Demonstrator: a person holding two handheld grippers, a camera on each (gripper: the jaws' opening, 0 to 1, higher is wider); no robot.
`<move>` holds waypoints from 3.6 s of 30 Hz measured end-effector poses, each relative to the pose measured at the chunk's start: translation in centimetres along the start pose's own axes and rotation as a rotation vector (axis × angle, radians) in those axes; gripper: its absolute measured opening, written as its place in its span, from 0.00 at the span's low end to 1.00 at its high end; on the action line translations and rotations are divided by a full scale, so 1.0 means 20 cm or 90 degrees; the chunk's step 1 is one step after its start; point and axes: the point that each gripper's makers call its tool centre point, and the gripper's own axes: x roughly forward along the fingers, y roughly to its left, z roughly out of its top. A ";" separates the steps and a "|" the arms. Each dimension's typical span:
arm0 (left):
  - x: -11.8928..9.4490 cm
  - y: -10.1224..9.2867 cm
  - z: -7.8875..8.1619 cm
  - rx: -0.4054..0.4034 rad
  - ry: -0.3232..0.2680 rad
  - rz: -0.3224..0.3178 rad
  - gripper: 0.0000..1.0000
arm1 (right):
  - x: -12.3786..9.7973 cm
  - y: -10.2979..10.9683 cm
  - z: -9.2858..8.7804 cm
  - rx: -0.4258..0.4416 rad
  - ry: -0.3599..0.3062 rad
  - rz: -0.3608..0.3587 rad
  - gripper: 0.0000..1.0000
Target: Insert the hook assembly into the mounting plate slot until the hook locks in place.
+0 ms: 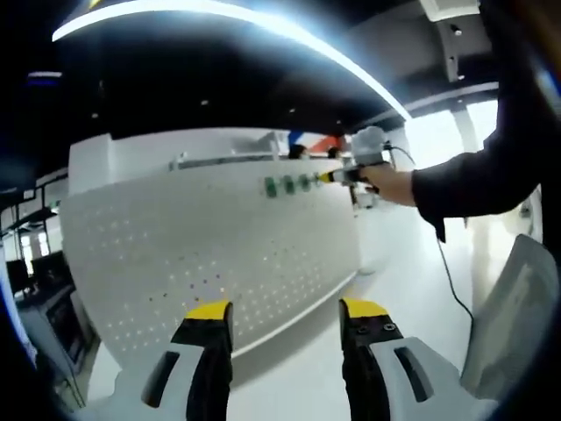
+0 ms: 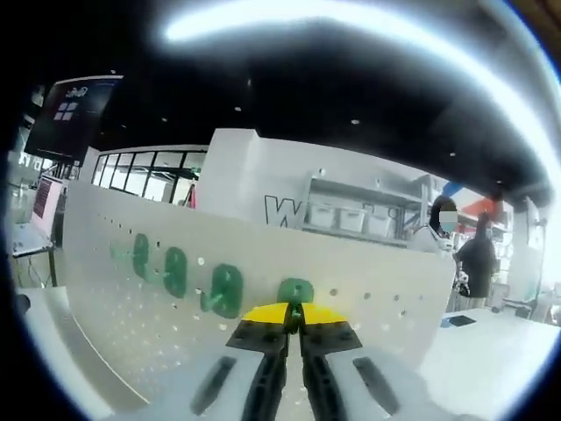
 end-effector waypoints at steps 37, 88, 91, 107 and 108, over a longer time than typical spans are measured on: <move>-0.02 0.02 0.06 0.002 -0.023 0.007 0.49 | -0.11 0.00 -0.03 -0.032 0.036 -0.001 0.18; -0.03 -0.03 0.09 -0.045 -0.049 -0.024 0.52 | -0.92 0.41 -0.06 0.026 0.020 0.132 0.40; -0.02 -0.03 0.08 -0.052 -0.046 -0.023 0.52 | -0.95 0.40 -0.10 0.028 0.030 0.134 0.41; -0.03 -0.02 0.07 -0.062 -0.045 -0.017 0.54 | -1.02 0.45 -0.05 0.029 0.011 0.141 0.53; -0.03 -0.02 0.07 -0.063 -0.046 -0.016 0.54 | -1.02 0.45 -0.05 0.030 0.008 0.140 0.53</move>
